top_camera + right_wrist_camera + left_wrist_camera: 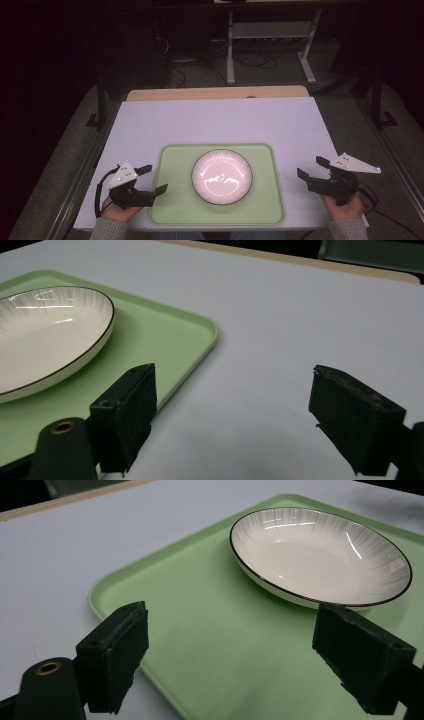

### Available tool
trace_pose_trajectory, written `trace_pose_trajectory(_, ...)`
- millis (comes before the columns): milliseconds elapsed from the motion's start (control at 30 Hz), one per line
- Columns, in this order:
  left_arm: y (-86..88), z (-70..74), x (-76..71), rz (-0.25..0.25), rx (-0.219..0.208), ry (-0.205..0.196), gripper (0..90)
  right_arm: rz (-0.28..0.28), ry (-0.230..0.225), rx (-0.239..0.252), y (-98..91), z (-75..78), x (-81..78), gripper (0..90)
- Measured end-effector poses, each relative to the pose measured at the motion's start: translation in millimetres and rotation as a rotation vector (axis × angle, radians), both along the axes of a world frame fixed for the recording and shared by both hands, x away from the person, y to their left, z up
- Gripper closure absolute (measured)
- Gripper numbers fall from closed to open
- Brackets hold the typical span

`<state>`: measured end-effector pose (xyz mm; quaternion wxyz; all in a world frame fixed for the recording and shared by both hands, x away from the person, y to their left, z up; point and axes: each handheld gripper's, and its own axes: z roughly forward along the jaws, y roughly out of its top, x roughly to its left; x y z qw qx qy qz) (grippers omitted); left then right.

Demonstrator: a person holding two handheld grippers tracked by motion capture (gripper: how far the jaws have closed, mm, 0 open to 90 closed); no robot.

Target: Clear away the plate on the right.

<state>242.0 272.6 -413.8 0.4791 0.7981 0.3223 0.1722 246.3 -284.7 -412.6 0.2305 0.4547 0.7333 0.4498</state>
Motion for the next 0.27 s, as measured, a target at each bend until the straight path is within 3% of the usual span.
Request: trace_pose_trajectory(267,0.1,-0.1,0.4,0.0,-0.001,0.001,14.4,0.005,0.011,-0.047,3.5,-3.5,2.5,18.6)
